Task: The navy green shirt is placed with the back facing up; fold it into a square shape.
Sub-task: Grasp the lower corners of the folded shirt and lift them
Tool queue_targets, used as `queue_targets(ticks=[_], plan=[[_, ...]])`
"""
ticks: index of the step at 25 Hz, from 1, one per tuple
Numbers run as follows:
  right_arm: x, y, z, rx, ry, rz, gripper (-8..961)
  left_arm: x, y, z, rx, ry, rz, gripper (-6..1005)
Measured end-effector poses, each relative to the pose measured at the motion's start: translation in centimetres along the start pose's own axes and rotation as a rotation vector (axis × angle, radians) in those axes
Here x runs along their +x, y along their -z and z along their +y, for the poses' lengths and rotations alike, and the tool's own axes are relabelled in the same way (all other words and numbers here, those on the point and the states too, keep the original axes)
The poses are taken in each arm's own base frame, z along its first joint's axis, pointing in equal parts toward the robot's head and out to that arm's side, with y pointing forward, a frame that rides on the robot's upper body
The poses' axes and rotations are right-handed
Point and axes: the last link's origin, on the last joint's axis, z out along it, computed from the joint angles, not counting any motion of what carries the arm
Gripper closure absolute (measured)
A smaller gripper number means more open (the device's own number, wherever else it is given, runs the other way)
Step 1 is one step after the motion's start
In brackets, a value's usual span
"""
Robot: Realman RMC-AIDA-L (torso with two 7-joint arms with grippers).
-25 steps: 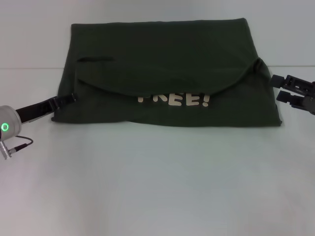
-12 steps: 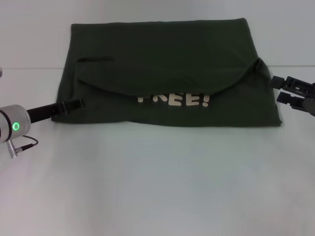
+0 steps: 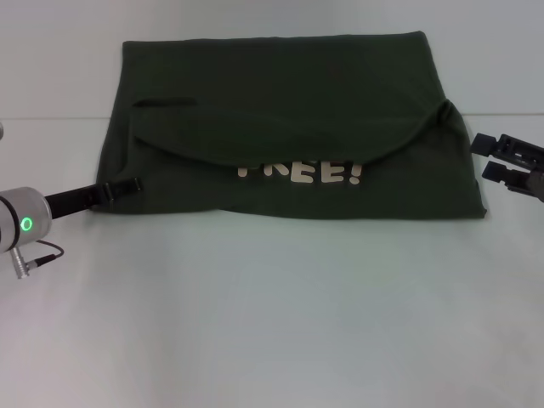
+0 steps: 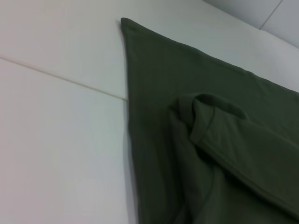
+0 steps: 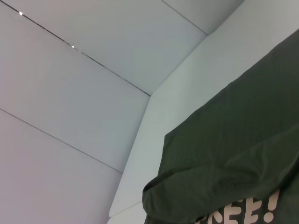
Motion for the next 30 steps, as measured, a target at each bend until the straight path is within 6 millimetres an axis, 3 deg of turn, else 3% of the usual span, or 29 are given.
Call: queue_targets(ticks=[7,12,23,30], plan=[[-0.06,0.12,-0.05,-0.002,-0.008,-0.01,29,-0.05,-0.23,0.45,-0.001,-0.012,-0.029,69],[-0.03,0.08,-0.07,-0.005,-0.013,-0.01,29,0.25,-0.4,0.76,0.02,-0.03,-0.029,233],[-0.28,-0.08,0.11,-0.01,-0.011,-0.015,28,0.42,-0.24,0.69,0.027,-0.028,-0.008,459],[-0.38,0.0,0.11,-0.011,-0.012,-0.019,28,0.49,-0.22,0.59,0.033,-0.026,-0.004,766]])
